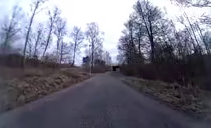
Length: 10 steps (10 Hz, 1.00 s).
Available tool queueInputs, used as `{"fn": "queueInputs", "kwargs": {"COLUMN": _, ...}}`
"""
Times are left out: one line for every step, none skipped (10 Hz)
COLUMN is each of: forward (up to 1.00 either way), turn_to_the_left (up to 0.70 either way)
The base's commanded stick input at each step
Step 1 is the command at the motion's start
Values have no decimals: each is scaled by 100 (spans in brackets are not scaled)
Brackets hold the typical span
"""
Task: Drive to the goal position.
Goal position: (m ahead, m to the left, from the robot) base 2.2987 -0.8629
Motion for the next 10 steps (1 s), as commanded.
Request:
{"fn": "queueInputs", "kwargs": {"forward": 50, "turn_to_the_left": 0}}
{"fn": "queueInputs", "kwargs": {"forward": 50, "turn_to_the_left": 0}}
{"fn": "queueInputs", "kwargs": {"forward": 50, "turn_to_the_left": 0}}
{"fn": "queueInputs", "kwargs": {"forward": 50, "turn_to_the_left": 0}}
{"fn": "queueInputs", "kwargs": {"forward": 50, "turn_to_the_left": 0}}
{"fn": "queueInputs", "kwargs": {"forward": 50, "turn_to_the_left": 0}}
{"fn": "queueInputs", "kwargs": {"forward": 50, "turn_to_the_left": 0}}
{"fn": "queueInputs", "kwargs": {"forward": 50, "turn_to_the_left": 0}}
{"fn": "queueInputs", "kwargs": {"forward": 50, "turn_to_the_left": 0}}
{"fn": "queueInputs", "kwargs": {"forward": 50, "turn_to_the_left": 0}}
